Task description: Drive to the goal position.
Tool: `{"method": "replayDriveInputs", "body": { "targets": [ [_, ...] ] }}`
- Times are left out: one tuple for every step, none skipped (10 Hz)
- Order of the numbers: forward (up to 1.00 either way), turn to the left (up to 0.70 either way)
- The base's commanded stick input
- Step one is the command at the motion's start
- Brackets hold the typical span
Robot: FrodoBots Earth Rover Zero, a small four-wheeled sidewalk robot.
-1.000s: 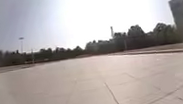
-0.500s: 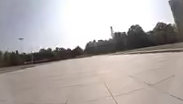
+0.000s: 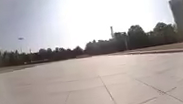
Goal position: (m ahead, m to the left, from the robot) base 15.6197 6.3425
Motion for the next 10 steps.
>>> {"method": "replayDriveInputs", "body": {
  "targets": [
    [0.70, 0.00],
    [0.70, 0.00],
    [0.70, 0.00],
    [0.70, 0.00],
    [0.70, 0.00],
    [0.70, 0.00],
    [0.70, 0.00],
    [0.70, 0.00],
    [0.70, 0.00],
    [0.70, 0.00]
  ]
}}
